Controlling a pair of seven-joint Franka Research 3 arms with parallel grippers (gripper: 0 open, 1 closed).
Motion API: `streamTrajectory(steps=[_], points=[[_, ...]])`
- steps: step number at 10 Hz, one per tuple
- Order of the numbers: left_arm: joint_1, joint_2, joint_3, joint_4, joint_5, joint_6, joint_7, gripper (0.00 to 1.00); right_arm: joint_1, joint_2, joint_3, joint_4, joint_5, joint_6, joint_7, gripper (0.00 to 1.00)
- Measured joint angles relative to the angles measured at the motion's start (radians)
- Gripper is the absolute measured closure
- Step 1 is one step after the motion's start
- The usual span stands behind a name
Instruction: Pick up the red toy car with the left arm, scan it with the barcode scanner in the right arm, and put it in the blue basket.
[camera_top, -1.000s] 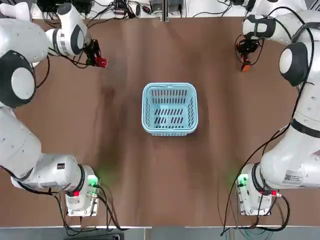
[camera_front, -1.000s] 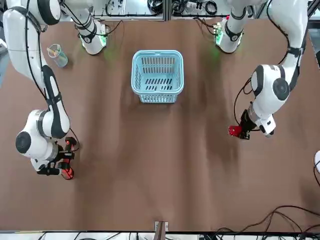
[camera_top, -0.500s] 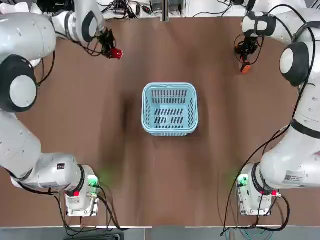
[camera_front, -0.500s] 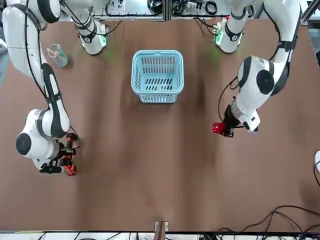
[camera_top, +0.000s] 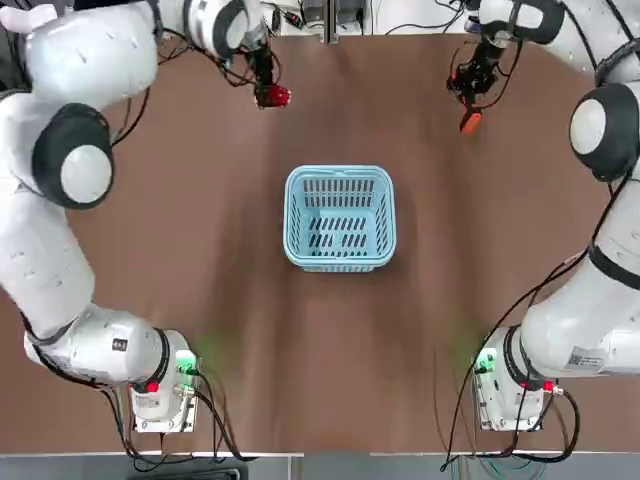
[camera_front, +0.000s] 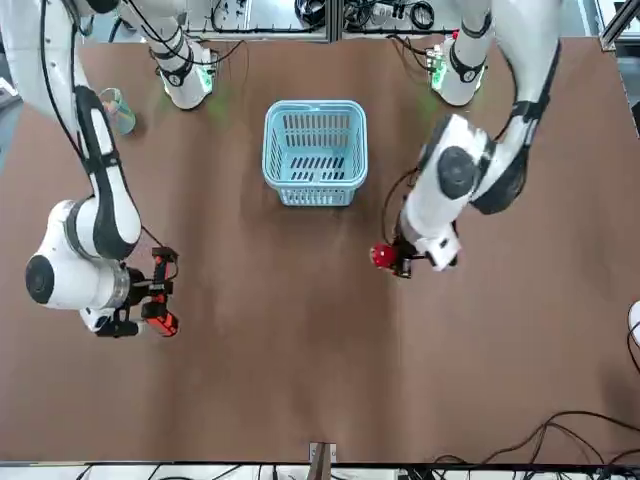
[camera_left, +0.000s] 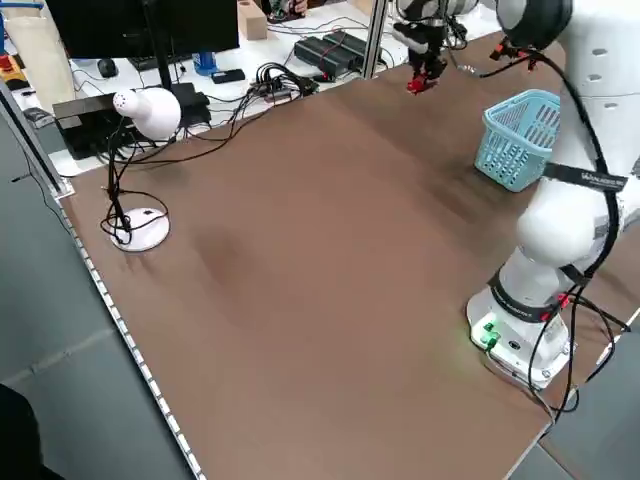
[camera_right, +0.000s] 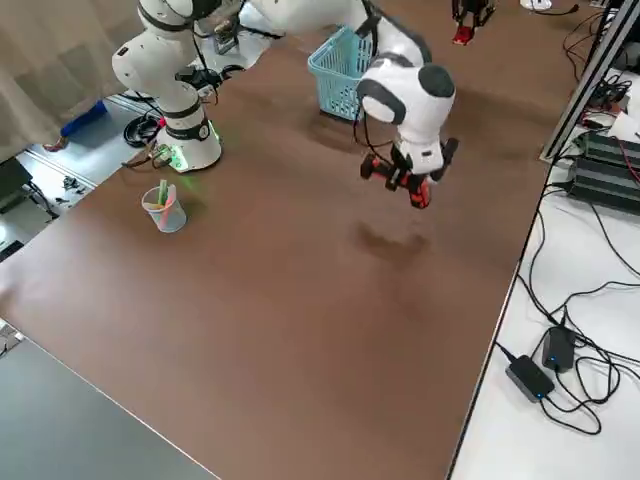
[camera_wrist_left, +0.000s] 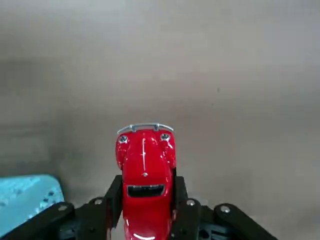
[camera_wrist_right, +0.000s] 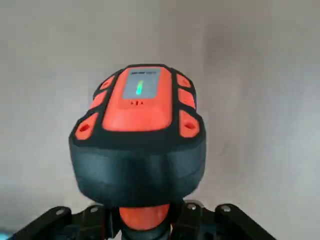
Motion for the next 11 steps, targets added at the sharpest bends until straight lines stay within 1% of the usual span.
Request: streamTrajectory(steps=[2,4,5,6,7,9,10,11], points=[[-0.066,0.039,0.000,0.085,0.001,-0.032,-0.049,0.56,0.007,-0.039,0.051,0.000,0.084,-0.035,0.026,0.67],[-0.126,0.066,0.003,0.172,0.001,-0.096,-0.095,0.56,0.021,-0.051,0.109,0.003,0.142,-0.048,0.079,0.67],[-0.156,0.090,0.007,0.222,0.001,-0.117,-0.123,0.56,0.024,-0.051,0.132,0.006,0.196,-0.068,0.083,0.67],[-0.193,0.113,0.024,0.262,0.001,-0.129,-0.144,0.56,0.025,-0.051,0.141,0.010,0.264,-0.100,0.054,0.67],[-0.251,0.134,0.072,0.290,0.001,-0.137,-0.160,0.56,0.023,-0.051,0.141,0.014,0.331,-0.140,-0.014,0.67],[-0.403,0.182,0.227,0.336,0.001,-0.139,-0.186,0.56,0.007,-0.051,0.139,0.014,0.419,-0.215,-0.169,0.67],[-0.446,0.202,0.267,0.353,0.001,-0.139,-0.196,0.56,-0.002,-0.051,0.138,0.014,0.454,-0.247,-0.234,0.67],[-0.455,0.211,0.273,0.370,0.001,-0.139,-0.197,0.56,-0.004,-0.051,0.138,0.013,0.487,-0.273,-0.291,0.67]])
